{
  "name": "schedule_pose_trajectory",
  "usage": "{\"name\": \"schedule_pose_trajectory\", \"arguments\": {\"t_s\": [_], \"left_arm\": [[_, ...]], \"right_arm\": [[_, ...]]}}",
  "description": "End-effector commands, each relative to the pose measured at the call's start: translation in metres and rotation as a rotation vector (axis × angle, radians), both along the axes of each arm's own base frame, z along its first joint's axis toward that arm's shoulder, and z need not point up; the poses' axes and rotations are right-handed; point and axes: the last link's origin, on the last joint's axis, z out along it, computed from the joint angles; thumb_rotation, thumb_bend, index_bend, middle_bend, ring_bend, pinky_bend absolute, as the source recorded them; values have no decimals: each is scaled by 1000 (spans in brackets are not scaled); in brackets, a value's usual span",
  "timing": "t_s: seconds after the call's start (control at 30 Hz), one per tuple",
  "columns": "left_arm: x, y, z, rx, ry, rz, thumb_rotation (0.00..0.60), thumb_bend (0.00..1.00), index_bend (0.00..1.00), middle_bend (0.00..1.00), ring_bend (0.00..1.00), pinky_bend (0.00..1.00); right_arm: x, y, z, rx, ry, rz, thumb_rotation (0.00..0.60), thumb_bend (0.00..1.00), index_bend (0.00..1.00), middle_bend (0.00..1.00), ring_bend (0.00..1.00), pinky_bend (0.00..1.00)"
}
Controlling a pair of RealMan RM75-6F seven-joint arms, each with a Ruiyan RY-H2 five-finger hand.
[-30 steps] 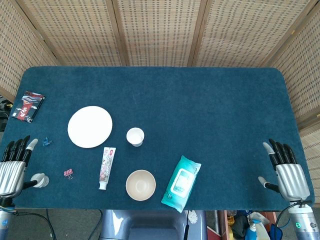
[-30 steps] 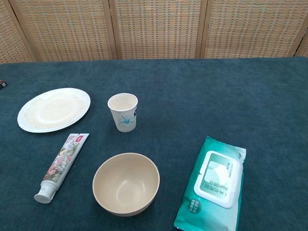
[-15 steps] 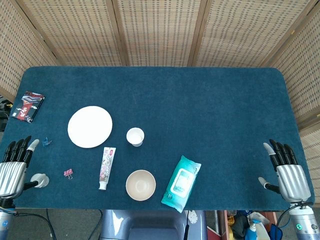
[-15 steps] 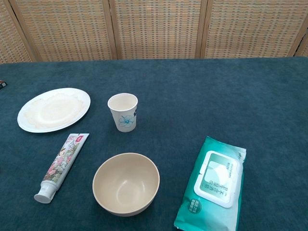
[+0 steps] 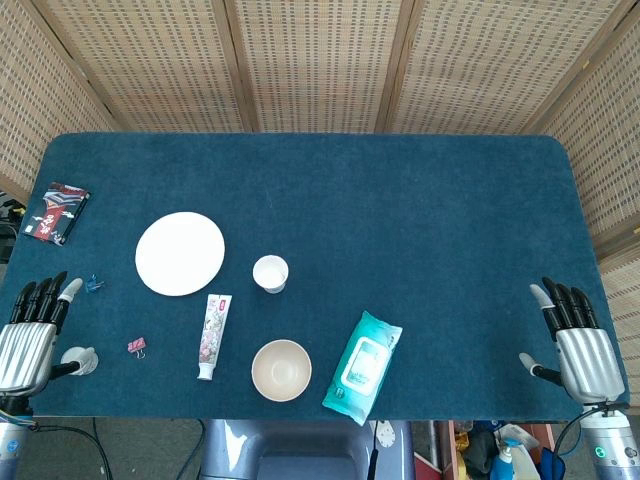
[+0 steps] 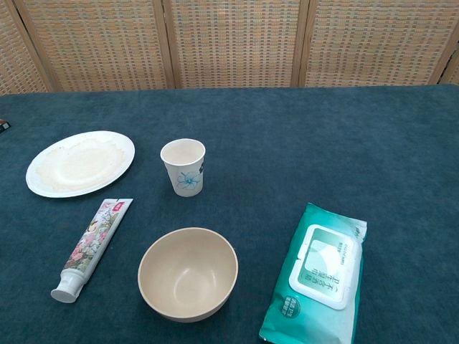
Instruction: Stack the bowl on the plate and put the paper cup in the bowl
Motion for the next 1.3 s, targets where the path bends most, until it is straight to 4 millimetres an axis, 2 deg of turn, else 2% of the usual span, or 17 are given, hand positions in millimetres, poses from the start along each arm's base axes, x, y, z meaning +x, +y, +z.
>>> {"name": "schedule_pose_trajectory", "arguments": {"t_s": [0.03, 0.5, 0.77, 0.97, 1.2, 1.3], "left_arm": [[1, 1, 1, -2, -10, -11, 600, 147, 64, 0, 0, 0], [2, 13, -1, -103, -40, -111, 600, 147, 122, 0, 0, 0], [11, 31, -8, -206, -96, -282, 600, 150, 172, 0, 0, 0], [17, 41, -23, -295, -109, -317, 600, 155, 205, 0, 0, 0], [28, 42, -46, -372, -132, -349, 600, 155, 254, 0, 0, 0], [41, 48, -61, -411, -139, -388, 600, 155, 273, 0, 0, 0]], "right_arm": [[0, 0, 0, -2, 0, -1, 600, 147, 2, 0, 0, 0], [1, 0, -1, -3, 4, -1, 600, 146, 3, 0, 0, 0], [0, -1, -1, -5, 5, -8, 600, 146, 3, 0, 0, 0], [-1, -1, 0, -11, 9, -10, 600, 146, 3, 0, 0, 0], [-2, -3, 0, -13, 8, -18, 600, 146, 3, 0, 0, 0], [-3, -3, 1, -17, 8, -23, 600, 146, 3, 0, 0, 0]]}}
